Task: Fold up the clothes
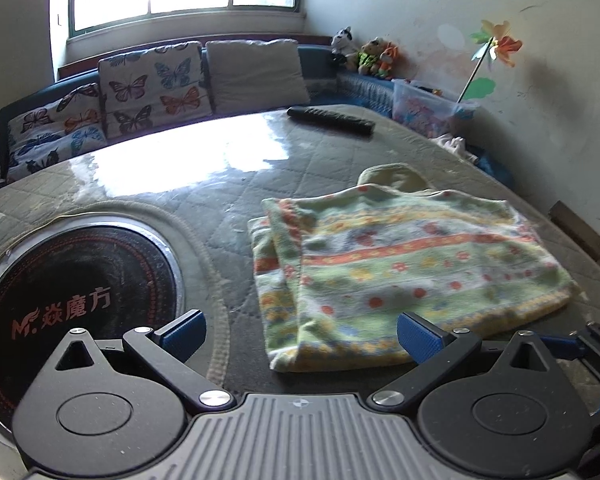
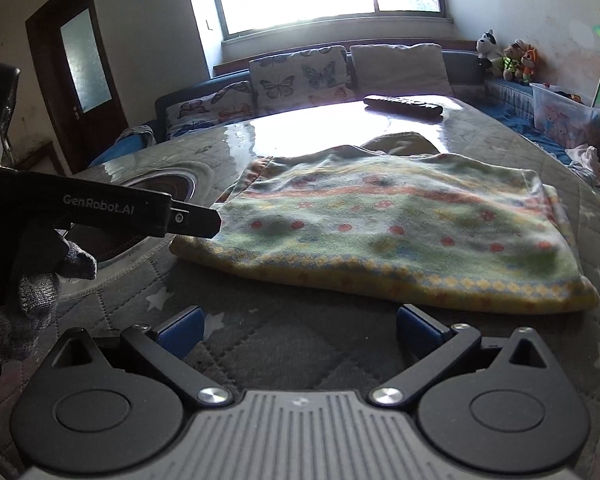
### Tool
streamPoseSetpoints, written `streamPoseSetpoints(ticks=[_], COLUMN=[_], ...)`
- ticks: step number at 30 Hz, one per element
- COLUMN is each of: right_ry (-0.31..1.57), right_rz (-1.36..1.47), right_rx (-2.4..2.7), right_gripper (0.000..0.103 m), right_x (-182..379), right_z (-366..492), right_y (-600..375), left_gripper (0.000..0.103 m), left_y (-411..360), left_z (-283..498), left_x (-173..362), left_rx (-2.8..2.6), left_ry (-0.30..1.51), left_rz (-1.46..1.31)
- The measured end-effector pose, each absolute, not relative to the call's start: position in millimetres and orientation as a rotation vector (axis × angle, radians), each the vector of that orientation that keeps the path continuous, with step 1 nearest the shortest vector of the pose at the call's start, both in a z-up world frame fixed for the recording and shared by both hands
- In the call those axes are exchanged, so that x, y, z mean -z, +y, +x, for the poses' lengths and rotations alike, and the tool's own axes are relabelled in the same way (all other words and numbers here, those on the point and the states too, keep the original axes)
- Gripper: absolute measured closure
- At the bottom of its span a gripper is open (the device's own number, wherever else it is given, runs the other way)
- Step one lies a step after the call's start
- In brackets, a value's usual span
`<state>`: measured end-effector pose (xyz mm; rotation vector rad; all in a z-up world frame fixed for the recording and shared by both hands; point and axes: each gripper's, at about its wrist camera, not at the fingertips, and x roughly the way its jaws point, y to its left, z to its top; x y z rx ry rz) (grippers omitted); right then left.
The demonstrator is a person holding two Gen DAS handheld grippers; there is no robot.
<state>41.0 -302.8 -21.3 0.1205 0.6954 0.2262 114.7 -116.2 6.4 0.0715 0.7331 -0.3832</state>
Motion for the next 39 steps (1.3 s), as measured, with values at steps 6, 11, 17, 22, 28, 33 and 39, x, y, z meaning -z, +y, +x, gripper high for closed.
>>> streamPoseSetpoints(ticks=[6, 11, 17, 22, 28, 33, 39], right_ry=[0.678, 0.68, 0.684, 0.679, 0.682, 0.694, 0.704], right_rz=[0.113, 0.083, 0.051, 0.048, 0.069, 0.089, 0.099], right_rx=[-0.206, -0.194, -0.182, -0.165, -0.134, -0.096, -0.041], right_gripper=[0.0, 0.0, 0.0, 0.0, 0.0, 0.0, 0.0], right_x=[24, 25, 26, 26, 25, 23, 22], right_z=[32, 27, 22, 18, 16, 17, 17], right_y=[-297, -291, -285, -283, -283, -284, -288], left_gripper=[0.0, 0.0, 0.0, 0.0, 0.0, 0.0, 0.0], left_y=[-116, -114, -113, -112, -111, -109, -111], left_z=[101, 92, 82, 76, 70, 66, 62], left_x=[-12, -15, -17, -14, -7, -2, 3], left_rx=[0.408, 0.415, 0.414, 0.426, 0.426, 0.429, 0.437], left_ry=[0.709, 0.691, 0.692, 0.711, 0.738, 0.754, 0.769], left_rz=[0.065, 0.067, 0.075, 0.08, 0.097, 0.106, 0.114])
